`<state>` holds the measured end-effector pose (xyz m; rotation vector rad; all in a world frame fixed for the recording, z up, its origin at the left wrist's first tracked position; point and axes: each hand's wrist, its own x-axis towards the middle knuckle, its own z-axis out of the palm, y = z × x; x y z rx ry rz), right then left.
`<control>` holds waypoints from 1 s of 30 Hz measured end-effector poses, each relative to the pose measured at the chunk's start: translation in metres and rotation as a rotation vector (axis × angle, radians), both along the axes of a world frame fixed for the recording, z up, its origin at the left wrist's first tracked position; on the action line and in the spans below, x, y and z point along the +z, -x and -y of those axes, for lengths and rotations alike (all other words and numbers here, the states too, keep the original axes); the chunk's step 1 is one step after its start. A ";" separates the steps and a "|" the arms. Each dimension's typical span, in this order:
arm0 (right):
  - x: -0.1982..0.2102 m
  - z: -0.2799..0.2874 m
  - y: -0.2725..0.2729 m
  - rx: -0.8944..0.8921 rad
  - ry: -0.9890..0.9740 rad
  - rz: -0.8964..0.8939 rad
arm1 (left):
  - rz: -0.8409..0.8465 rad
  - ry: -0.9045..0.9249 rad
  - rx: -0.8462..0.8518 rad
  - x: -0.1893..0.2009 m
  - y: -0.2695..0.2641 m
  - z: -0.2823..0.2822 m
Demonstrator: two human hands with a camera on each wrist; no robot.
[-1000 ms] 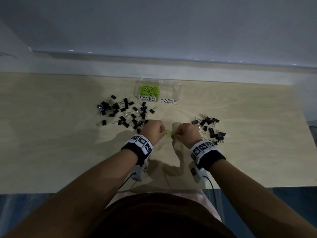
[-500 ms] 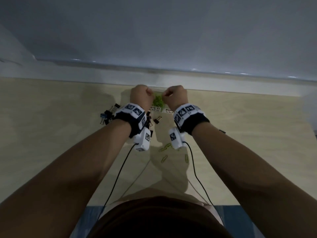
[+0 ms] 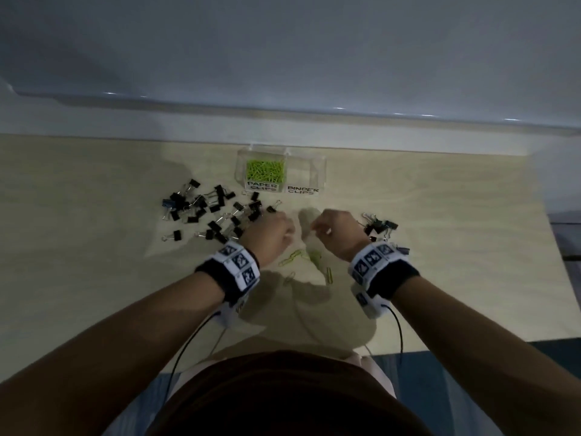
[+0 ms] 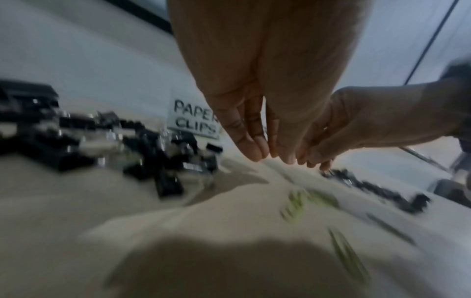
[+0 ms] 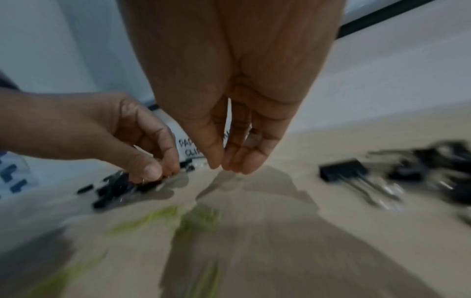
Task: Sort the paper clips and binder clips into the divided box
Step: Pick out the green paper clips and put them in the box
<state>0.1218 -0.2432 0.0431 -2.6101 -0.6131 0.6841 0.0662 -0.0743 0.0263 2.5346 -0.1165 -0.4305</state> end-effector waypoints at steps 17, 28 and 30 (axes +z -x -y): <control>-0.022 -0.006 0.070 0.026 0.114 -0.007 | -0.080 -0.011 0.069 -0.021 0.020 0.029; -0.014 0.004 0.046 0.257 0.221 0.186 | -0.034 0.090 0.034 -0.021 0.042 0.000; -0.017 0.013 0.039 0.255 0.228 0.201 | -0.048 0.034 -0.048 -0.021 0.044 0.006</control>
